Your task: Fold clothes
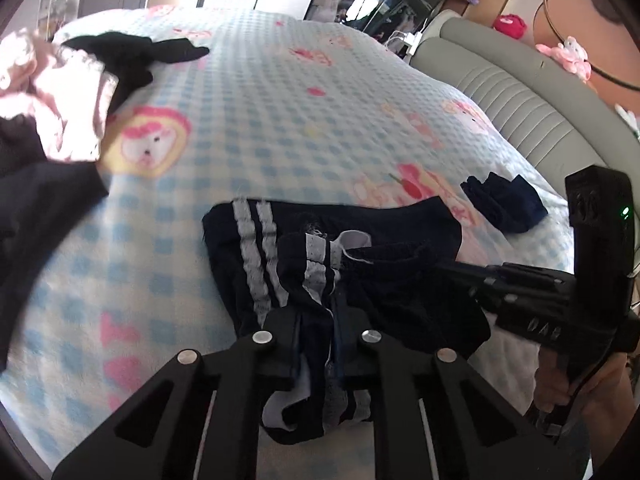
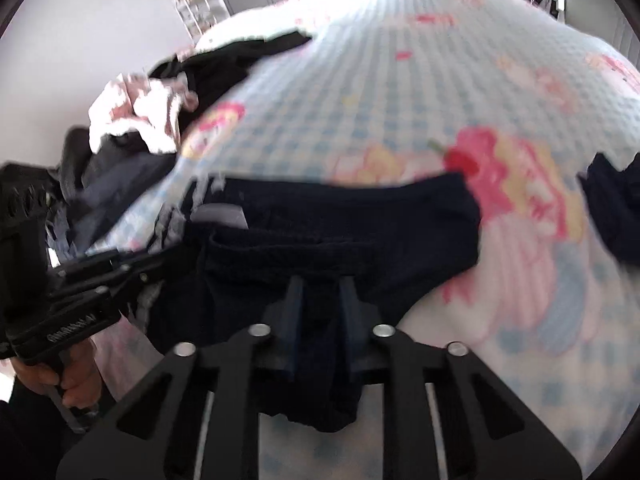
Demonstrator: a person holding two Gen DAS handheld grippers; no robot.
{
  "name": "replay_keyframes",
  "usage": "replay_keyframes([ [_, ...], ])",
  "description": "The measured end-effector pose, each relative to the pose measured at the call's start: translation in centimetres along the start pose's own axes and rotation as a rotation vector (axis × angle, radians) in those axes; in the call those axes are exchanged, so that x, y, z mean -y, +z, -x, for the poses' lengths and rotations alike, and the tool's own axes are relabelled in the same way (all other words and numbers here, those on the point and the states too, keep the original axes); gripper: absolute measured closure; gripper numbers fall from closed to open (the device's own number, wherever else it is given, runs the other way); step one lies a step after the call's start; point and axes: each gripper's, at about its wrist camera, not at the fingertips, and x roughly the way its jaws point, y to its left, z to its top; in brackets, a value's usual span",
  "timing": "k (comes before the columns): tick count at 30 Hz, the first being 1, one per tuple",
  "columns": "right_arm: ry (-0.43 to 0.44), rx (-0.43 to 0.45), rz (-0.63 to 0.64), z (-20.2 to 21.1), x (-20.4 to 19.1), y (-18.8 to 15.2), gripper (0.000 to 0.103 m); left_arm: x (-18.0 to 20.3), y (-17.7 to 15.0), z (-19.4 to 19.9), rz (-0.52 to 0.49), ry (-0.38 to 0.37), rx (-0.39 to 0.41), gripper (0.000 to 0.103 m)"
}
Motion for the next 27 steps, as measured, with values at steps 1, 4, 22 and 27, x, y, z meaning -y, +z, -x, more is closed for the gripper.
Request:
replay_keyframes([
  [1,0.009,0.015,-0.013,0.3,0.2,0.4,0.093,0.2,0.5,0.2,-0.008,0.003,0.009,0.093],
  [4,0.006,0.073,-0.004,1.4,0.1,2.0,0.094,0.8,1.7,1.1,-0.028,0.011,0.051,0.093],
  [22,0.05,0.006,-0.215,3.2,4.3,-0.5,0.043,-5.2,-1.2,1.9,0.339,-0.034,-0.005,0.028],
  [27,0.046,-0.061,-0.22,0.9,3.5,-2.9,0.043,-3.9,-2.9,0.6,0.315,0.028,-0.034,0.033],
])
